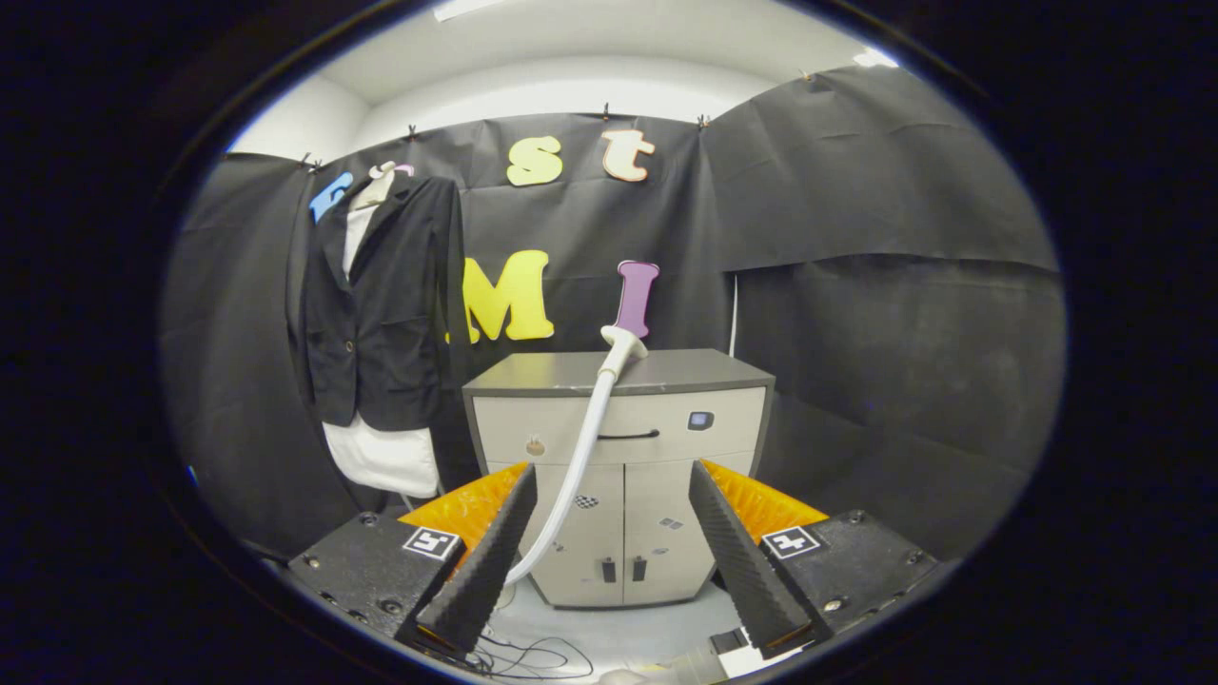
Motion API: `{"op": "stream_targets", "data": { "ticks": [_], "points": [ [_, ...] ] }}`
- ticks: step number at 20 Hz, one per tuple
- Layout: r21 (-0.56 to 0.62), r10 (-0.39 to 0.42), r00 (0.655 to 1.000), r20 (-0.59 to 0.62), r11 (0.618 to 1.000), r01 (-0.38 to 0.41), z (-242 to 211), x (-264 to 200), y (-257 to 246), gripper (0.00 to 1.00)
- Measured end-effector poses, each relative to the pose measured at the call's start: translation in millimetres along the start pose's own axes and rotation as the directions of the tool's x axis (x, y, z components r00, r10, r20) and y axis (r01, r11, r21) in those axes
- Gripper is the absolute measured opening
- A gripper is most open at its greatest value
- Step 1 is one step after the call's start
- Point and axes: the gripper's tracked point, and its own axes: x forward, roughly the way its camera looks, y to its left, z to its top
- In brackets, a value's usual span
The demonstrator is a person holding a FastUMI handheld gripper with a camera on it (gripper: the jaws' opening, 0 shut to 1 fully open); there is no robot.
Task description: Iron the clothes twice with a garment steamer, once on the left side and once on the right side.
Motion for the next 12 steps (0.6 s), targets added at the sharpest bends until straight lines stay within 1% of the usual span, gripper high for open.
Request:
{"op": "stream_targets", "data": {
  "ticks": [6,9,12],
  "points": [
    [0.003,-0.006,1.000,-0.003,1.000,0.006,2.8,5.6,7.1,1.00],
    [-0.003,-0.005,1.000,0.005,1.000,0.005,11.7,10.5,9.0,1.00],
    [0.004,0.004,1.000,0.009,1.000,-0.004,25.0,24.9,8.3,1.00]
  ]
}}
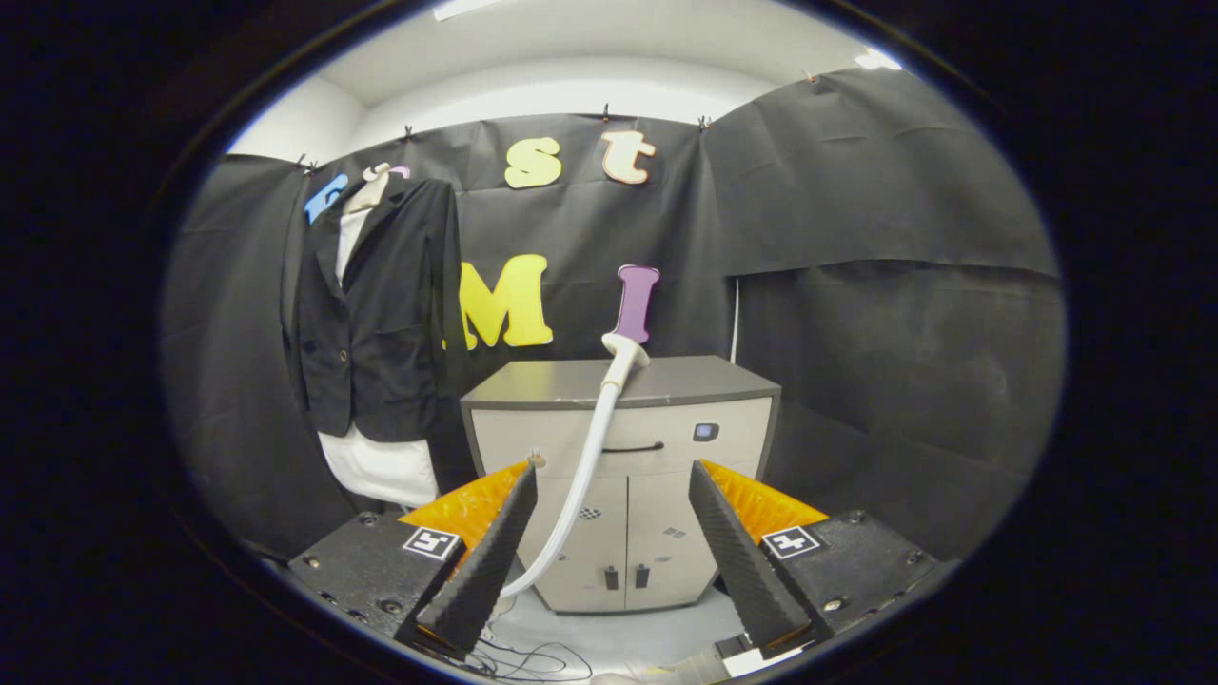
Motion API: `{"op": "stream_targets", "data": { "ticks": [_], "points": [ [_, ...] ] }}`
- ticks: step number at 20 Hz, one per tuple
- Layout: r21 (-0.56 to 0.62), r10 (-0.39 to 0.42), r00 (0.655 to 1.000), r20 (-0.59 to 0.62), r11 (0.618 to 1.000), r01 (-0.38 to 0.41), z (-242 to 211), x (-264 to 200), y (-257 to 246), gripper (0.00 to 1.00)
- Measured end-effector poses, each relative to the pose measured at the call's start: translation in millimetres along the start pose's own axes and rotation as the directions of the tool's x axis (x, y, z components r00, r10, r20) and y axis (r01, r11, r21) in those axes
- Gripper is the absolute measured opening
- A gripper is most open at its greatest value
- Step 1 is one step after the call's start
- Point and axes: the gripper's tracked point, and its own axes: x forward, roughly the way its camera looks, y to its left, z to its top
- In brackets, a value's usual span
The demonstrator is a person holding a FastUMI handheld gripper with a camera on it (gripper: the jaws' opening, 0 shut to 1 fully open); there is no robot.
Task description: Iron the clothes twice with a garment steamer, once on the left side and once on the right side.
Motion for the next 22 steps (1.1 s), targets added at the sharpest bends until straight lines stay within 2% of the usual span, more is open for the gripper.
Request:
{"op": "stream_targets", "data": {
  "ticks": [6,8,16,19,22],
  "points": [
    [-0.018,0.016,1.000,0.012,1.000,-0.016,37.9,61.6,-13.9,1.00],
    [-0.018,0.012,1.000,0.001,1.000,-0.012,49.6,91.4,-24.1,1.00],
    [-0.026,0.092,0.996,-0.018,0.995,-0.093,102.7,224.6,-34.4,1.00],
    [-0.032,0.111,0.992,-0.053,0.993,-0.113,112.7,273.9,-30.9,1.00],
    [-0.023,0.129,0.983,-0.132,0.991,-0.134,104.5,323.0,-23.3,1.00]
  ]
}}
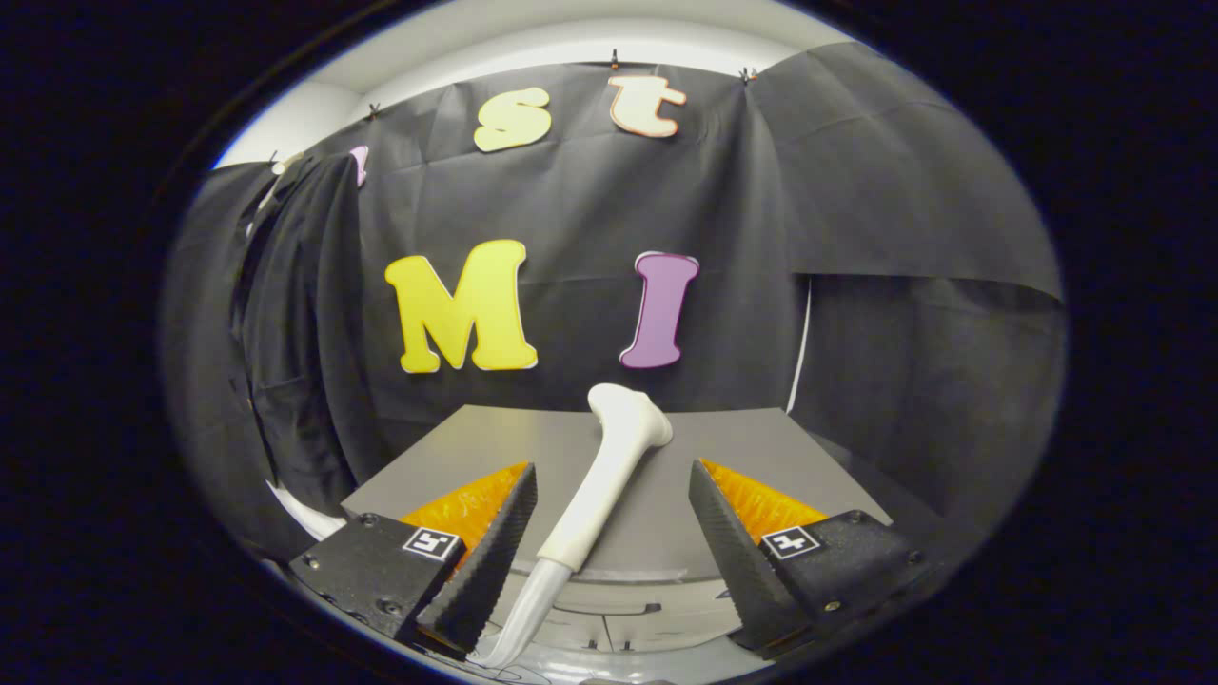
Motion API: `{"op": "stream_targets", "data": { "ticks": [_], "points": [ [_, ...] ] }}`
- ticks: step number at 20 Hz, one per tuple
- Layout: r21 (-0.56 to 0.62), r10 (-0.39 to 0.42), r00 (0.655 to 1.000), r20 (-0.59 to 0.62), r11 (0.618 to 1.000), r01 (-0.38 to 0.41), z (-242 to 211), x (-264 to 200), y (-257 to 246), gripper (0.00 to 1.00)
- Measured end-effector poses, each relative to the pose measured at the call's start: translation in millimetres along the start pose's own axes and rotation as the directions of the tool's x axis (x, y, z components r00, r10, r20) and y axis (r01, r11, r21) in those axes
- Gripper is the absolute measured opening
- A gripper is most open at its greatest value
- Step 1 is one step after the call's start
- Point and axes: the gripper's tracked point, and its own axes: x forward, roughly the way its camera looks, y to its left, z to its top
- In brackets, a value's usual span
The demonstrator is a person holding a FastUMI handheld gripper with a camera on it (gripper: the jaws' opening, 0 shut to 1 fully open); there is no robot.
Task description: Iron the clothes twice with a garment steamer, once on the left side and once on the right side.
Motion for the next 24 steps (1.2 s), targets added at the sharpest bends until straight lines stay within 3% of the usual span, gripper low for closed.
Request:
{"op": "stream_targets", "data": {
  "ticks": [5,12,17,20,21,24],
  "points": [
    [0.041,0.025,0.991,-0.132,0.999,-0.020,-16.8,66.4,-3.4,1.00],
    [0.099,0.094,0.964,-0.247,0.993,-0.071,-40.3,107.9,4.4,0.98],
    [0.128,0.154,0.947,-0.282,0.984,-0.122,-49.6,113.6,13.7,0.86],
    [0.138,0.130,0.961,-0.244,0.986,-0.099,-46.7,114.8,7.7,0.80],
    [0.128,0.125,0.960,-0.250,0.987,-0.095,-50.2,116.7,4.9,0.71],
    [0.141,0.141,0.959,-0.245,0.984,-0.108,-48.2,116.0,6.5,0.68]
  ]
}}
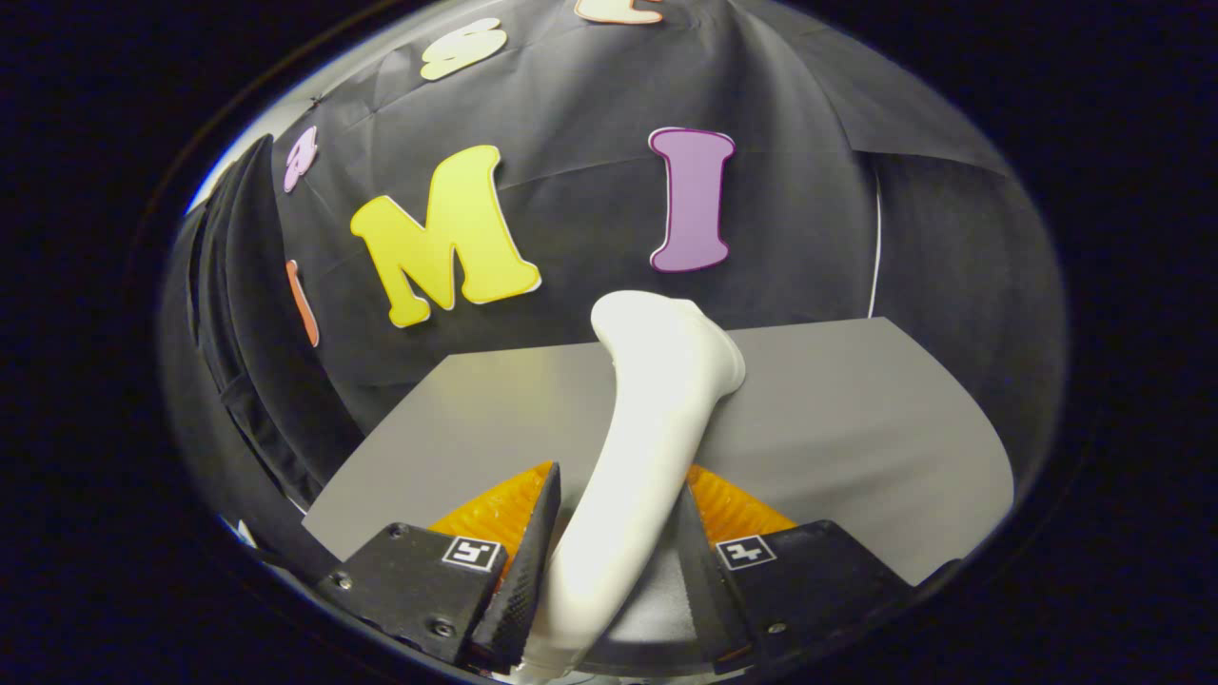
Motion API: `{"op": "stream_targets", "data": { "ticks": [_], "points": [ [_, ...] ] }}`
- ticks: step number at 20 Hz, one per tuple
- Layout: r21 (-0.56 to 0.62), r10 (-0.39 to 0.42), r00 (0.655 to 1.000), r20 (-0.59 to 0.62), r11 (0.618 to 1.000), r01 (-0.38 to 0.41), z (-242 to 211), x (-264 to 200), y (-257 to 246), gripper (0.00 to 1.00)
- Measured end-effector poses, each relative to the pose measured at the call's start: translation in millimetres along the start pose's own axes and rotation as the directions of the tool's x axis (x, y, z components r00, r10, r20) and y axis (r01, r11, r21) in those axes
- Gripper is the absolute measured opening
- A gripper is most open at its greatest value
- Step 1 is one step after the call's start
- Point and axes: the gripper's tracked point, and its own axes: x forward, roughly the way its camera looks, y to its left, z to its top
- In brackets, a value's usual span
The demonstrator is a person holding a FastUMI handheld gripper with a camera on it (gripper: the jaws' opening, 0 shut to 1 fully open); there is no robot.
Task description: Iron the clothes twice with a garment steamer, once on the left side and once on the right side.
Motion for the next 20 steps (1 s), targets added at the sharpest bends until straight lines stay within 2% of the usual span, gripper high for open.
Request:
{"op": "stream_targets", "data": {
  "ticks": [2,5,8,11,13,20],
  "points": [
    [0.039,0.012,1.000,-0.014,0.999,-0.011,0.3,-2.4,1.0,0.65],
    [0.041,0.031,1.000,0.003,0.999,-0.031,3.5,-6.7,14.0,0.52],
    [-0.019,0.002,0.999,0.049,1.000,-0.001,14.9,-17.8,22.8,0.46],
    [0.010,-0.007,0.997,0.078,1.000,0.006,24.0,-40.5,32.4,0.42],
    [0.011,-0.041,0.993,0.108,0.999,0.040,30.2,-52.7,30.7,0.41],
    [0.075,-0.070,0.980,0.187,0.996,0.057,38.8,-112.8,66.2,0.40]
  ]
}}
